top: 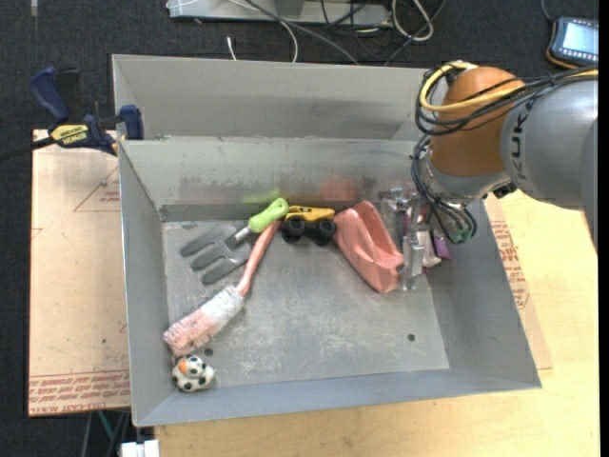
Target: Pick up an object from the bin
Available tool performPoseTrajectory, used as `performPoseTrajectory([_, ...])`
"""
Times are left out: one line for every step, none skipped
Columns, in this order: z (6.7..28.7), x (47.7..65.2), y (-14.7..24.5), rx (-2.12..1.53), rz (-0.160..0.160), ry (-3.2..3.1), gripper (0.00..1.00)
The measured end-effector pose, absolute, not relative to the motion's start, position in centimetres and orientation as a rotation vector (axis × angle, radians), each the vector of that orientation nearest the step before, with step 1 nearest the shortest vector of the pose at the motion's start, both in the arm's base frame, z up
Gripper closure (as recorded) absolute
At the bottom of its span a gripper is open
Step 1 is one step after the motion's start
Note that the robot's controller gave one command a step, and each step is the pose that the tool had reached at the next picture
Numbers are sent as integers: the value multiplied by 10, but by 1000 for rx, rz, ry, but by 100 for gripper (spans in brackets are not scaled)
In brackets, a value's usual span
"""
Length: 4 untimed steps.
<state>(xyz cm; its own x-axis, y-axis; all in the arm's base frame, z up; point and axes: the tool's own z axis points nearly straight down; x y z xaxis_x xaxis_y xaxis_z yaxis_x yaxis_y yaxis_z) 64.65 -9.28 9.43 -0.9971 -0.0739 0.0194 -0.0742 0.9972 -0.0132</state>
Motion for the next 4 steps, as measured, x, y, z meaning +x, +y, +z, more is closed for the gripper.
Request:
performPoseTrajectory([87,631,-91,167,24,-3146,0])
performPoseTrajectory([165,657,-37,325,22,-3133,0])
performPoseTrajectory([77,630,-23,504,30,-3130,0])
performPoseTrajectory([89,646,3,626,21,-3096,100])
